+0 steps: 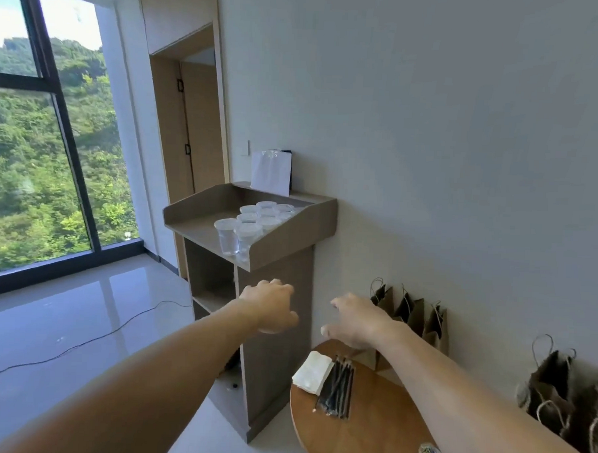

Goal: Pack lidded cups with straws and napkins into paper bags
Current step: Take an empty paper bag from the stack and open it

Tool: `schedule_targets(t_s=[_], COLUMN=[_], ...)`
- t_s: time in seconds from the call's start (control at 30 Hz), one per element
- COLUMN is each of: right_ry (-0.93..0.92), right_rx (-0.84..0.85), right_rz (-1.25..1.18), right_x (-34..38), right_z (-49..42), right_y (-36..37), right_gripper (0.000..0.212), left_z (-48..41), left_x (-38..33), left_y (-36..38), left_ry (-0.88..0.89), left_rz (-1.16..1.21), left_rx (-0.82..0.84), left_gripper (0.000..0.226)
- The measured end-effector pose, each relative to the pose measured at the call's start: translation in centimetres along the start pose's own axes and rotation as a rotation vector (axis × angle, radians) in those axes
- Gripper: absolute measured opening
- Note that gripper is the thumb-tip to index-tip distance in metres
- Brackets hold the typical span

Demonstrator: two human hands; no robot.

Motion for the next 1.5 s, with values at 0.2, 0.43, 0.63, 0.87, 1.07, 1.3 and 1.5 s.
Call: schedule_targets(t_s=[0.2, 0.43, 0.63, 0.87, 1.07, 1.3, 1.5], right_ry=[0.162, 0.379, 0.580, 0.696, 0.755, 0.826, 0.886], right_rx=[0.029, 0.101, 0.130, 0.150, 0.212, 0.232, 0.179], right_rz=[-0.046, -0.100, -0.202, -0.296, -0.284, -0.332, -0.334], right_x=[-4.6, -14.4, -26.4, -38.4, -44.9, -47.5, -47.3], right_z=[-6.4, -9.3, -12.4, -18.7, -22.0, -24.0, -23.1], right_y=[0.8, 4.9, 9.3, 14.7, 19.2, 23.5, 23.6], right_gripper=[0.070, 0.072, 0.062, 0.029, 0.045, 0.033, 0.016], left_z=[-10.0, -19.3, -27.3, -37.1, -42.6, -45.3, -46.5], left_x=[-1.9, -8.5, -15.2, -22.5, -26.8, -29.1, -28.5], left_y=[1.0, 7.3, 13.6, 20.2, 26.0, 30.3, 31.9], left_ry=[0.206, 0.408, 0.485, 0.533, 0.546, 0.589, 0.603], left_rz=[-0.005, 0.042, 0.086, 0.045, 0.003, 0.058, 0.141], left_rx=[0.042, 0.143, 0.259, 0.388, 0.473, 0.516, 0.524], left_gripper=[0.060, 0.056, 0.040, 0.051, 0.057, 0.050, 0.045])
Point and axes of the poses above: each hand's wrist, its own z-axis away from the middle knuckle, its own y-axis out of the palm, x = y × z, the point moved 9 cm from there along -z, towards the middle knuckle, and after that the axes turned 8 degrees about z, right-handed, at the moved point
